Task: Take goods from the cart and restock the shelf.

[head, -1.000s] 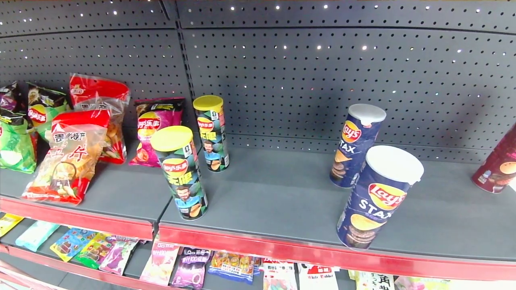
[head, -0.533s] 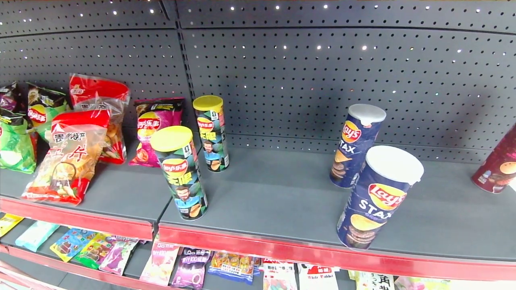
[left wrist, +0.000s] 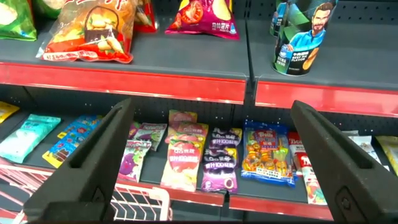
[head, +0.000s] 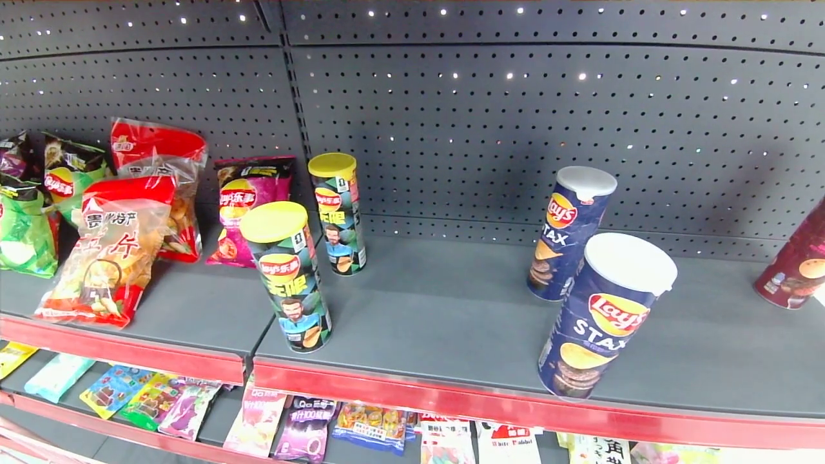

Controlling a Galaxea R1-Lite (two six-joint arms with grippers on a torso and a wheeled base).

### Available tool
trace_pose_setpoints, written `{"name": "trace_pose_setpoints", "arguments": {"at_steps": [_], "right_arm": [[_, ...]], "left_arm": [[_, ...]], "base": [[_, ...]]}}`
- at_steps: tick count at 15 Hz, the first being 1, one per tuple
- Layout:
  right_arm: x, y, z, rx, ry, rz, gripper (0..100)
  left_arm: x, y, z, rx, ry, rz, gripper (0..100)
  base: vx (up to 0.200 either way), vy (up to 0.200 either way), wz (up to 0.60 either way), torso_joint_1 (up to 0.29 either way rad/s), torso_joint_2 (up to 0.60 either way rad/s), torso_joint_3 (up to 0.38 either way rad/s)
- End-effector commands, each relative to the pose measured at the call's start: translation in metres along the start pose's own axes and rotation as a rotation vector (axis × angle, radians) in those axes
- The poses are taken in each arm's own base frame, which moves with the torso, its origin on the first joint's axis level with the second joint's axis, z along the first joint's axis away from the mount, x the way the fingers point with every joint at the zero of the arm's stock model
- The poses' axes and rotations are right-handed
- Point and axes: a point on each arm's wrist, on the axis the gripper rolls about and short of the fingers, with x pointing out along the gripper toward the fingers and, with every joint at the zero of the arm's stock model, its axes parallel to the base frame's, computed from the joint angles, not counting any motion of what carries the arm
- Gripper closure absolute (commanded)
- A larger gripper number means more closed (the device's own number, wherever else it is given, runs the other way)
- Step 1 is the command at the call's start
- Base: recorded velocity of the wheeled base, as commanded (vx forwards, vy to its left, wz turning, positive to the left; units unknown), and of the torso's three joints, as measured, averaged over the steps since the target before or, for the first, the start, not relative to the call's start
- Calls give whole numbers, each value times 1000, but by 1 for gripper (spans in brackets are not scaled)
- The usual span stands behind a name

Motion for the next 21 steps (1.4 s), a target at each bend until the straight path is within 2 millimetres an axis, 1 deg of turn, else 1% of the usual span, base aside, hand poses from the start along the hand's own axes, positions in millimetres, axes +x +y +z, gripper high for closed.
{"name": "trace_pose_setpoints", "arguments": {"at_steps": [1,4,21], "right_arm": [[0,0,0,0,1,-1,0],[0,0,0,0,1,-1,0],[0,0,0,-6,3,8,0]], "left_arm": [[0,0,0,0,1,0,0],[0,0,0,0,1,0,0],[0,0,0,0,1,0,0]], "base": [[0,0,-600,2,7,7],[0,0,-600,-4,4,2],[0,0,0,0,0,0]]}}
